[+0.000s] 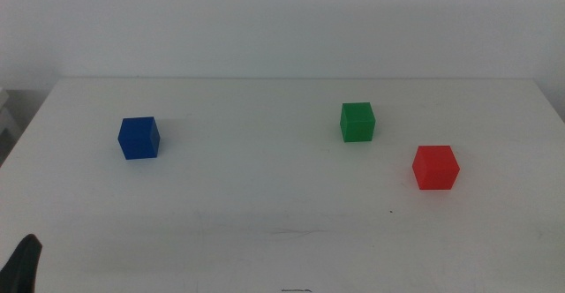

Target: Stack red cubes first, then green, then blue cubes in a specific spot.

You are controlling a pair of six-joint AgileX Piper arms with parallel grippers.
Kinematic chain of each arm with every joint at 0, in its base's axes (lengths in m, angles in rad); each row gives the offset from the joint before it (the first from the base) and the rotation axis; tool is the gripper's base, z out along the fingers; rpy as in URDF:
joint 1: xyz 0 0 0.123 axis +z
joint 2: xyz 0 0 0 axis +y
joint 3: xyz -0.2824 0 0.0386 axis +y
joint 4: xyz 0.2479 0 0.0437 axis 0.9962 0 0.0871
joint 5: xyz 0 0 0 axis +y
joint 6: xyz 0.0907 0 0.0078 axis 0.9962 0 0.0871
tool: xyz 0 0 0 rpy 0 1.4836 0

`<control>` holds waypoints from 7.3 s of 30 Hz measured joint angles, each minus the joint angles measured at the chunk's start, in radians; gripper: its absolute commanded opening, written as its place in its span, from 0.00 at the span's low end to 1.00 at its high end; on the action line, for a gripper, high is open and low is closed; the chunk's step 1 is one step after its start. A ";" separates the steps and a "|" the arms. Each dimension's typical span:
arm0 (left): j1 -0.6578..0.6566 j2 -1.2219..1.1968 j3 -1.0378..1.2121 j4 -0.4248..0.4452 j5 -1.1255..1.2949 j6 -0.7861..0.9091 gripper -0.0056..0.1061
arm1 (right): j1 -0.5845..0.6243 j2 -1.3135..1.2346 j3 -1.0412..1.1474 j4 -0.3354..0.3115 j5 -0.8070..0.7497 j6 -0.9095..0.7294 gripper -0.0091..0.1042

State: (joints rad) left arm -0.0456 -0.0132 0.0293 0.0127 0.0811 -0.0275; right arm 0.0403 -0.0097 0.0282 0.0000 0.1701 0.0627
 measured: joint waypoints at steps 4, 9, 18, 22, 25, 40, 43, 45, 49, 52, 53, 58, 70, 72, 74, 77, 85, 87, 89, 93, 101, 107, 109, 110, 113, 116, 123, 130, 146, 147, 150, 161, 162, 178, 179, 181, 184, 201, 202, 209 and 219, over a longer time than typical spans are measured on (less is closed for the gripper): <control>0.000 0.000 0.000 0.000 0.000 0.000 0.86 | 0.000 0.000 -0.049 0.000 0.059 0.000 0.86; 0.000 0.000 0.000 0.000 0.000 0.000 0.86 | 0.000 0.058 -0.196 0.000 0.213 0.000 0.86; 0.000 0.000 0.000 0.000 0.000 0.000 0.86 | 0.000 0.345 -0.511 0.000 0.431 0.000 0.86; 0.000 0.000 0.000 0.000 0.000 0.000 0.86 | 0.000 0.504 -0.655 0.000 0.558 0.000 0.86; 0.000 0.000 0.000 0.000 0.000 0.000 0.86 | 0.000 0.634 -0.756 0.000 0.640 0.000 0.86; 0.000 0.000 0.000 0.000 0.000 0.000 0.86 | 0.003 1.232 -1.192 0.032 0.838 0.013 0.86; 0.000 0.000 0.000 0.000 0.000 0.000 0.86 | 0.033 1.330 -1.264 0.030 0.872 0.038 0.86; 0.000 0.000 0.000 0.000 0.000 0.000 0.86 | 0.062 1.402 -1.318 0.026 0.893 0.041 0.86; 0.000 0.000 0.000 0.000 0.000 0.000 0.86 | 0.106 1.530 -1.413 0.025 0.922 0.044 0.86; 0.000 0.000 0.000 0.000 0.000 0.000 0.86 | 0.131 1.626 -1.467 0.023 0.927 0.054 0.86; 0.000 0.000 0.000 0.000 0.000 0.000 0.86 | 0.138 1.655 -1.479 0.023 0.927 0.059 0.86; 0.000 0.000 0.000 0.000 0.000 0.000 0.86 | 0.166 1.776 -1.506 0.014 0.924 0.073 0.86; 0.000 0.000 0.000 0.000 0.000 0.000 0.86 | 0.186 1.922 -1.511 -0.054 0.802 0.098 0.86; 0.000 0.000 0.000 0.000 0.000 0.000 0.86 | 0.186 1.939 -1.511 -0.057 0.790 0.100 0.86; 0.000 0.000 0.000 0.000 0.000 0.000 0.86 | 0.186 1.955 -1.511 -0.059 0.773 0.101 0.86; 0.000 0.000 0.000 0.000 0.000 0.000 0.86 | 0.186 1.984 -1.511 -0.060 0.743 0.101 0.86; 0.000 0.000 0.000 0.000 0.000 0.000 0.86 | 0.186 2.034 -1.511 -0.060 0.723 0.104 0.70; 0.000 0.000 0.000 0.000 0.000 0.000 0.86 | 0.186 2.038 -1.511 -0.060 0.716 0.104 0.57; 0.000 0.000 0.000 0.000 0.000 0.000 0.86 | 0.186 2.041 -1.511 -0.060 0.708 0.104 0.37; 0.000 0.000 0.000 0.000 0.000 0.000 0.86 | 0.187 2.042 -1.511 -0.060 0.697 0.106 0.07; 0.000 0.000 0.000 0.000 0.000 0.000 0.86 | 0.288 1.936 -1.512 -0.091 0.764 0.275 0.07; 0.000 0.000 0.000 0.000 0.000 0.000 0.86 | 0.428 1.888 -1.525 -0.148 0.806 0.497 0.07; 0.000 0.000 0.000 0.000 0.000 0.000 0.86 | 0.475 1.891 -1.533 -0.158 0.817 0.552 0.07; 0.000 0.000 0.000 0.000 0.000 0.000 0.86 | 0.501 1.896 -1.540 -0.162 0.821 0.577 0.07; 0.000 0.000 0.000 0.000 0.000 0.000 0.86 | 0.569 1.924 -1.575 -0.166 0.825 0.626 0.07; 0.000 0.000 0.000 0.000 0.000 0.000 0.86 | 0.622 1.971 -1.627 -0.166 0.840 0.650 0.07; 0.000 0.000 0.000 0.000 0.000 0.000 0.86 | 0.693 2.091 -1.751 -0.166 0.896 0.674 0.07; 0.000 0.000 0.000 0.000 0.000 0.000 0.86 | 0.713 2.160 -1.799 -0.161 0.900 0.705 0.07; 0.000 0.000 0.000 0.000 0.000 0.000 0.86 | 0.740 2.197 -1.808 -0.140 0.902 0.713 0.38; 0.000 0.000 0.000 0.000 0.000 0.000 0.86 | 0.740 2.197 -1.808 -0.141 0.902 0.716 0.43; 0.000 0.000 0.000 0.000 0.000 0.000 0.86 | 0.740 2.200 -1.809 -0.140 0.898 0.718 0.64; 0.000 -0.001 0.000 0.000 0.000 0.000 0.86 | 0.752 2.109 -1.855 -0.209 0.938 0.715 0.87; 0.000 -0.001 0.000 0.000 0.000 0.000 0.86 | 0.752 2.081 -1.873 -0.230 0.946 0.711 0.87; 0.000 -0.001 0.000 0.000 0.000 0.000 0.86 | 0.492 2.038 -1.994 -0.286 0.876 0.393 0.86; 0.000 -0.001 0.000 0.000 0.000 0.000 0.86 | 0.476 2.052 -1.998 -0.279 0.856 0.376 0.86; 0.000 -0.001 0.000 0.000 0.000 0.000 0.86 | 0.451 2.081 -2.007 -0.266 0.833 0.355 0.86; 0.000 -0.001 0.000 0.000 0.000 0.000 0.86 | 0.417 2.128 -2.019 -0.259 0.822 0.347 0.86; 0.000 -0.001 0.000 0.000 0.000 0.000 0.86 | 0.381 2.288 -2.030 -0.225 0.720 0.302 0.86; 0.000 -0.001 0.000 0.000 0.000 0.000 0.86 | 0.381 2.294 -2.030 -0.225 0.713 0.302 0.86; 0.000 -0.001 0.000 0.000 0.000 0.000 0.86 | 0.381 2.333 -2.031 -0.225 0.674 0.303 0.85; 0.000 -0.001 0.000 0.000 0.000 0.000 0.86 | 0.372 2.371 -2.031 -0.225 0.660 0.308 0.39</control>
State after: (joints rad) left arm -0.0456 -0.0140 0.0293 0.0127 0.0811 -0.0275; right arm 0.4126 2.3611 -2.0026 -0.2251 0.8299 0.3706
